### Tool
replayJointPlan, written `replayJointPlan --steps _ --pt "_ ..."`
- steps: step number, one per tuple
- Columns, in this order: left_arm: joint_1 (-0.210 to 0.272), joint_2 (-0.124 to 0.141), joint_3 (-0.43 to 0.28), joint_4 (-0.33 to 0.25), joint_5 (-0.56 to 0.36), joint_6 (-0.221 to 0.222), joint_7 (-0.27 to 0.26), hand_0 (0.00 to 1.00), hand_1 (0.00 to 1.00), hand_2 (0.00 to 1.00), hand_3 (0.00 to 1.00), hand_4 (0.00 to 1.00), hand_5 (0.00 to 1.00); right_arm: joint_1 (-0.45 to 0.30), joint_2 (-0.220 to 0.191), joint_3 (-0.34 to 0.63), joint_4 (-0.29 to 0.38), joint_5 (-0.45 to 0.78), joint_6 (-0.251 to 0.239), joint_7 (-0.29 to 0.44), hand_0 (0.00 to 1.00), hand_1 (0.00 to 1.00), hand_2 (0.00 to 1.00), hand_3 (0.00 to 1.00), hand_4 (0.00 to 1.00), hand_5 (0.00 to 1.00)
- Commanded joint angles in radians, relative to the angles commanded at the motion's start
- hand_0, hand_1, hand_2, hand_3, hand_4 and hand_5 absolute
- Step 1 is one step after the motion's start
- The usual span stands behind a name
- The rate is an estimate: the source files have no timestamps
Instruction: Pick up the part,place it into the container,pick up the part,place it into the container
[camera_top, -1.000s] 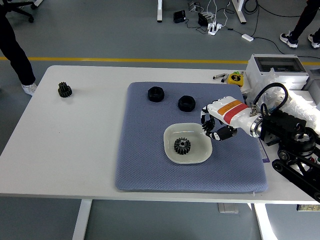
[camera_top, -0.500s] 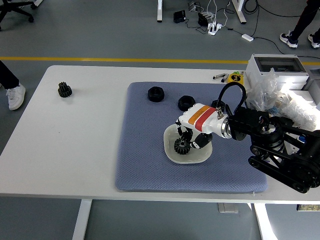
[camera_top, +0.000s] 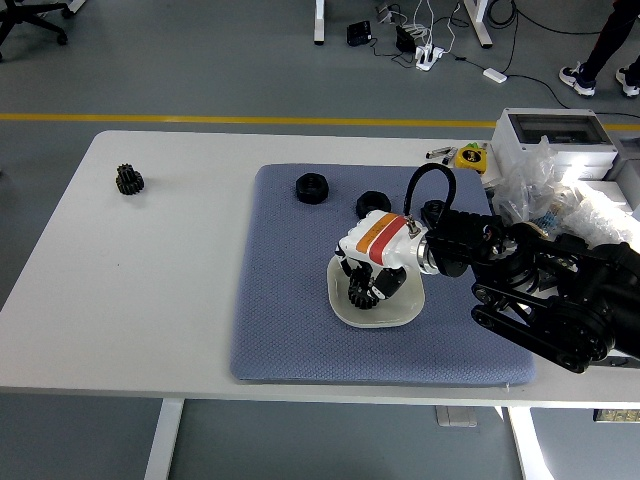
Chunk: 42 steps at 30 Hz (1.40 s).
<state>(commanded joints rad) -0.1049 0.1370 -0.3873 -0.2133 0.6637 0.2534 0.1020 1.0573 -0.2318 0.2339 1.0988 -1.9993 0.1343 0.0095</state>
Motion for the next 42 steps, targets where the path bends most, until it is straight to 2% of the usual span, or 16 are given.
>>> replayJointPlan --steps 4,5,10,11,24,32,38,40,41,42 --pt "0.001 0.000 -0.001 0.000 0.003 0.000 0.001 0.655 0.655 0.621 0.558 0.597 0.498 -0.002 0.008 -0.003 -0.018 0.005 0.017 0.000 0.170 0.292 0.441 0.529 0.737 0.150" --pt "0.001 0.000 -0.002 0.000 0.004 0.000 0.001 0.655 0.656 0.622 0.558 0.597 0.499 -0.002 0.008 -0.002 -0.021 0.007 0.017 0.000 0.127 0.348 0.501 0.536 0.859 0.236" --pt "0.003 0.000 -0.005 -0.001 0.008 -0.001 0.003 0.655 0.656 0.622 0.558 0.597 0.499 -0.007 0.012 0.001 -0.040 0.005 0.017 0.002 0.127 0.348 0.501 0.536 0.859 0.236" --pt "0.003 0.000 -0.005 -0.001 0.009 -0.001 0.003 0.655 0.657 0.622 0.558 0.597 0.499 -0.008 0.013 0.002 -0.042 0.005 0.017 0.002 0.115 0.361 0.515 0.555 0.917 0.252" --pt "0.001 0.001 -0.007 -0.001 0.013 -0.002 0.004 0.653 0.657 0.622 0.558 0.597 0.498 -0.009 0.006 0.017 -0.038 0.004 0.013 0.012 0.110 0.369 0.529 0.589 0.958 0.259" --pt "-0.002 0.001 -0.006 0.000 0.011 -0.001 0.002 0.655 0.656 0.622 0.558 0.597 0.498 -0.008 -0.010 0.053 0.003 0.001 0.017 0.012 0.110 0.369 0.530 0.596 0.965 0.258" --pt "-0.003 0.000 -0.005 0.000 0.009 0.000 0.002 0.654 0.656 0.622 0.558 0.597 0.498 -0.021 -0.033 0.127 0.045 -0.008 0.019 0.008 0.117 0.374 0.537 0.608 0.973 0.257" --pt "-0.004 0.000 -0.003 0.000 0.006 0.000 0.001 0.654 0.656 0.622 0.558 0.597 0.498 -0.035 -0.044 0.169 0.054 -0.005 0.004 0.006 0.117 0.374 0.537 0.608 0.973 0.257" --pt "-0.004 0.000 -0.002 0.000 0.005 0.000 0.001 0.654 0.657 0.623 0.558 0.597 0.498 -0.042 -0.050 0.192 0.056 0.000 -0.008 0.005 0.212 0.435 0.572 0.634 0.991 0.269" --pt "-0.003 0.000 -0.002 0.000 0.004 0.000 0.001 0.654 0.657 0.623 0.558 0.597 0.498 -0.050 -0.056 0.211 0.057 0.007 -0.022 0.003 0.212 0.435 0.572 0.634 0.991 0.269"
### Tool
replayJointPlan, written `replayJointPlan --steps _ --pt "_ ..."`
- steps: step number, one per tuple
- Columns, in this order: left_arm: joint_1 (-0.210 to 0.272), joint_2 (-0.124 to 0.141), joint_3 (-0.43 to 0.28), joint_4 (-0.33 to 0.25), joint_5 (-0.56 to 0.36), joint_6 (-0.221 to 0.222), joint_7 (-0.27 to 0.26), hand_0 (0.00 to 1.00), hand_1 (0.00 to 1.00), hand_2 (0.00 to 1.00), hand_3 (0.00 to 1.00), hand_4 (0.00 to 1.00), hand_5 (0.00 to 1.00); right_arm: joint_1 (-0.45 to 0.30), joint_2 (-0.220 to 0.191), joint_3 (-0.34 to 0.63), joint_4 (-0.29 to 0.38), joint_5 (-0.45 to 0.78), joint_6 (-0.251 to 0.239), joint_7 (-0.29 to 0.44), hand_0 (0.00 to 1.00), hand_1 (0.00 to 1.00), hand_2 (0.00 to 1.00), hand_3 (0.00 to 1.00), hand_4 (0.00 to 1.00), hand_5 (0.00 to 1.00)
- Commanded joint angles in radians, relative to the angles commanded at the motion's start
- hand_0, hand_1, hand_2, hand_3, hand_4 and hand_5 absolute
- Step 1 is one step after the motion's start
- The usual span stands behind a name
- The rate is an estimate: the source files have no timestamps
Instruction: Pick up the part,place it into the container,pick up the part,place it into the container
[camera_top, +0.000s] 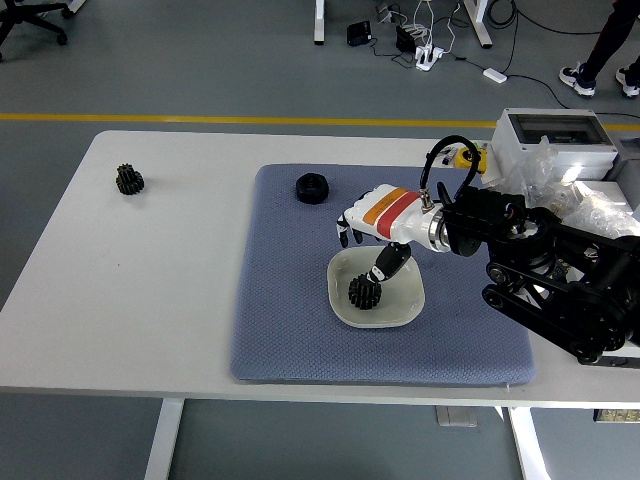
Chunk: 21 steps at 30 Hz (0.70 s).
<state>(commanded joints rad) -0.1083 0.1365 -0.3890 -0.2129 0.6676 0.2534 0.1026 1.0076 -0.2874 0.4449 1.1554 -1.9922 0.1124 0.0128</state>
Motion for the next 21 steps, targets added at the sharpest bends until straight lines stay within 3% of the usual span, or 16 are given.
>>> replayJointPlan --steps 5,6,11,12,14,16,17,21 --pt "0.002 -0.001 0.005 0.001 -0.010 0.001 -0.003 0.654 0.657 0.623 0.558 0.597 0.498 -0.050 -0.041 0.095 -0.024 0.109 -0.141 0.001 0.212 0.435 0.572 0.634 0.991 0.269" --pt "0.003 -0.002 0.006 0.001 -0.013 0.002 -0.004 0.653 0.657 0.623 0.558 0.597 0.499 -0.062 -0.050 0.107 -0.026 0.140 -0.172 -0.005 0.636 0.699 0.769 0.781 0.998 0.335" --pt "0.006 -0.005 0.007 0.001 -0.015 0.002 -0.004 0.653 0.657 0.623 0.558 0.597 0.499 -0.137 -0.106 0.154 -0.037 0.347 -0.354 0.015 0.636 0.699 0.769 0.781 0.998 0.335" --pt "0.006 -0.005 0.008 0.001 -0.016 0.002 -0.005 0.653 0.658 0.624 0.558 0.597 0.498 -0.152 -0.115 0.158 -0.035 0.393 -0.387 0.027 0.803 0.812 0.856 0.828 0.998 0.578" --pt "0.007 -0.007 0.010 0.001 -0.018 0.001 -0.005 0.653 0.658 0.624 0.558 0.597 0.498 -0.197 -0.140 0.173 -0.026 0.477 -0.446 0.085 0.803 0.812 0.856 0.828 0.998 0.578" --pt "0.008 -0.008 0.010 0.002 -0.017 0.001 -0.005 0.653 0.658 0.624 0.558 0.597 0.498 -0.229 -0.156 0.189 -0.019 0.562 -0.471 0.136 0.803 0.812 0.856 0.828 0.998 0.578" --pt "0.009 -0.009 0.012 0.001 -0.020 0.001 -0.006 0.653 0.657 0.622 0.557 0.596 0.498 -0.249 -0.164 0.203 -0.013 0.601 -0.471 0.163 0.841 0.828 0.847 0.827 0.998 0.871" --pt "0.007 -0.012 0.016 0.001 -0.023 0.001 -0.008 0.653 0.657 0.622 0.557 0.596 0.498 -0.328 -0.191 0.275 0.013 0.770 -0.410 0.236 0.841 0.828 0.847 0.827 0.998 0.871"
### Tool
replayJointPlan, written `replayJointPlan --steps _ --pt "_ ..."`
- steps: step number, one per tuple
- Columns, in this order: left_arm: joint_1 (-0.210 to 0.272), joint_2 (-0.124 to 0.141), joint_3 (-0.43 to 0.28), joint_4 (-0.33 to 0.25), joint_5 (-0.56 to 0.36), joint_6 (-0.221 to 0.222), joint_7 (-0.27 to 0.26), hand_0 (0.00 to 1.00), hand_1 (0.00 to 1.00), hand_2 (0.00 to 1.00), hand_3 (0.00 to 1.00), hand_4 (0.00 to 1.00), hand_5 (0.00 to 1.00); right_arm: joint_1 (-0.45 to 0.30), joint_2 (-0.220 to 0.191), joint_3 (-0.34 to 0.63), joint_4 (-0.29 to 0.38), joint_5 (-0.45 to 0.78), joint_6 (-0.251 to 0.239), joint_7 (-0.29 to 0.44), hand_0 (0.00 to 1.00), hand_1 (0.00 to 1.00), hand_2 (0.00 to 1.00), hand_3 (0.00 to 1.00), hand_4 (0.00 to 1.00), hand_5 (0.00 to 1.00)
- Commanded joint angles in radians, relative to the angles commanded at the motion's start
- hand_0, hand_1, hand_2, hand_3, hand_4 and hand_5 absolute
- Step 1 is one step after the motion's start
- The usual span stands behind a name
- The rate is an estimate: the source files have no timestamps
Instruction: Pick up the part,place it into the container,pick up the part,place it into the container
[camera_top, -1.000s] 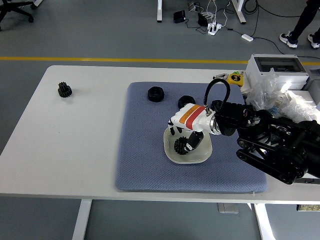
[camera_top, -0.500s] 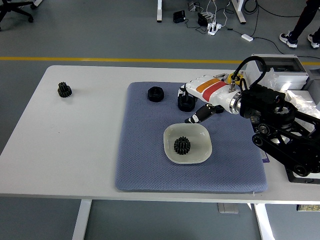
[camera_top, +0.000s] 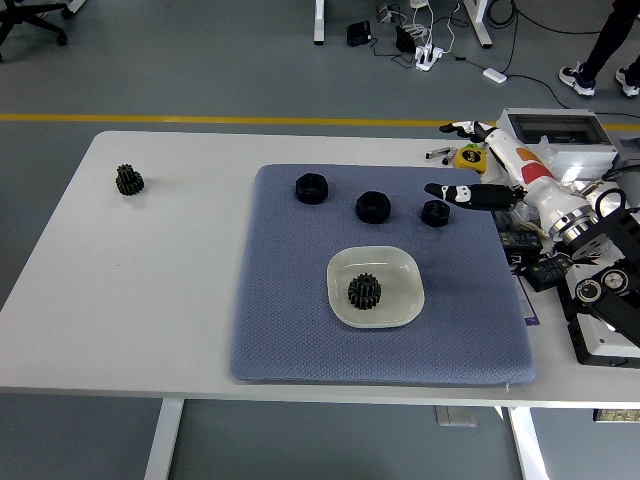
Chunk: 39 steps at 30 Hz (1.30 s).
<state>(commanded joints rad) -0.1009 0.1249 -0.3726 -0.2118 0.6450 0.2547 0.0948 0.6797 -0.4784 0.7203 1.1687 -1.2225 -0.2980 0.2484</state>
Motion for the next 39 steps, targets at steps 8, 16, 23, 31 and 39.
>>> replayJointPlan --steps 8,16,23,31,39 --pt "-0.002 -0.005 0.008 0.000 -0.010 0.001 -0.004 0.653 0.658 0.623 0.557 0.596 0.498 -0.155 -0.031 0.182 0.072 0.338 0.026 0.004 0.900 0.875 0.870 0.841 0.998 0.932" --pt "-0.001 -0.007 0.003 0.000 0.006 -0.001 -0.002 0.654 0.655 0.622 0.556 0.595 0.500 -0.310 0.005 0.309 0.135 0.676 0.023 0.030 0.916 0.878 0.894 0.952 0.998 0.937" --pt "-0.001 -0.008 -0.009 0.001 0.027 -0.004 0.002 0.653 0.655 0.623 0.556 0.595 0.500 -0.438 0.087 0.422 0.138 0.647 0.095 0.000 0.877 0.840 0.879 0.923 0.998 0.985" --pt "-0.002 -0.009 -0.014 0.000 0.041 -0.006 0.003 0.655 0.656 0.623 0.557 0.595 0.499 -0.509 0.177 0.491 0.113 0.449 0.117 0.013 0.835 0.814 0.838 0.873 0.998 0.998" --pt "-0.008 -0.009 -0.003 0.000 0.027 -0.005 -0.002 0.654 0.654 0.622 0.557 0.596 0.499 -0.523 0.198 0.520 0.137 0.422 0.102 -0.003 0.783 0.780 0.819 0.865 0.998 0.998"
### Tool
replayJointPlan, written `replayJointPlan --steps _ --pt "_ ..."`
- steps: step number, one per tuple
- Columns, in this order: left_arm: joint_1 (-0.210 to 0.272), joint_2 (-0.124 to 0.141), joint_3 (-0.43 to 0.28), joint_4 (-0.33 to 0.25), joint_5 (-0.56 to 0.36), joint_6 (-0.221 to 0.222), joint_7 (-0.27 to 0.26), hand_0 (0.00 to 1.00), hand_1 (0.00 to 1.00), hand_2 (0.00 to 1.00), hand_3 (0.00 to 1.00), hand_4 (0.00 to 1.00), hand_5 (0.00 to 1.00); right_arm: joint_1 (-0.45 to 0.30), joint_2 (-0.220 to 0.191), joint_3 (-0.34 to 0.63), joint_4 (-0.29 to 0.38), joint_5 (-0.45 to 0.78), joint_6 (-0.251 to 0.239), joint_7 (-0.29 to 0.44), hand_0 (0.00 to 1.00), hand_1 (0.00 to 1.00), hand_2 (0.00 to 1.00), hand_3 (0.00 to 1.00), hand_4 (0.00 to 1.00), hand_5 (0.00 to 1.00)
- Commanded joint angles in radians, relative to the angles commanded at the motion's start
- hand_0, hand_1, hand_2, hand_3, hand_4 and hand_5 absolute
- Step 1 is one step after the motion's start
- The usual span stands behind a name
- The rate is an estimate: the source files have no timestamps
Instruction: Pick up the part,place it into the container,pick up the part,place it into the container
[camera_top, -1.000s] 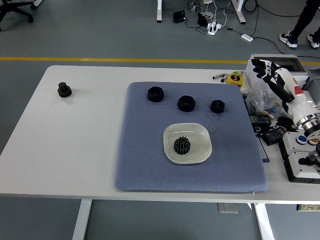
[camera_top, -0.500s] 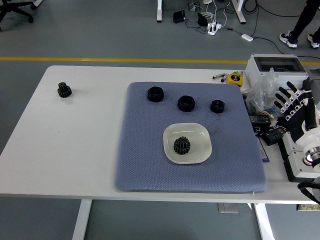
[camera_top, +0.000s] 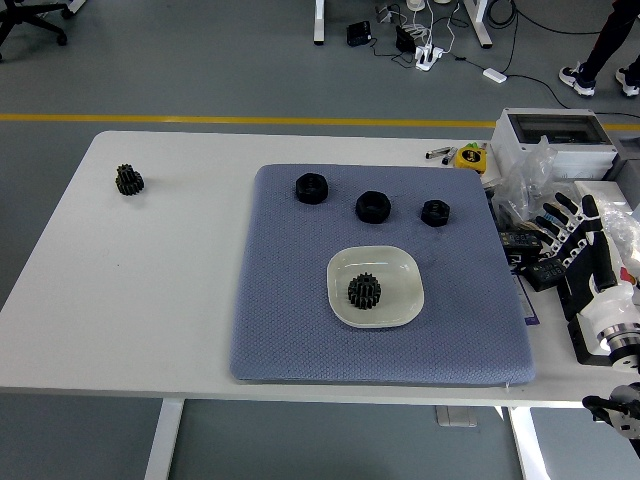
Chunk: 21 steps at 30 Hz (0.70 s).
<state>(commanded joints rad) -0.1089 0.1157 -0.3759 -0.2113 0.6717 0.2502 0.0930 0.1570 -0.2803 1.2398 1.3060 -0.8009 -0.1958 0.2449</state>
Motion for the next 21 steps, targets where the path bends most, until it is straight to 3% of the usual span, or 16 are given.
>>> replayJointPlan --steps 21 --pt "0.000 0.000 0.004 0.002 -0.013 0.003 -0.003 0.654 0.655 0.622 0.557 0.596 0.498 -0.006 0.031 -0.006 0.001 -0.013 -0.015 -0.028 0.772 0.766 0.813 0.861 0.998 0.998"
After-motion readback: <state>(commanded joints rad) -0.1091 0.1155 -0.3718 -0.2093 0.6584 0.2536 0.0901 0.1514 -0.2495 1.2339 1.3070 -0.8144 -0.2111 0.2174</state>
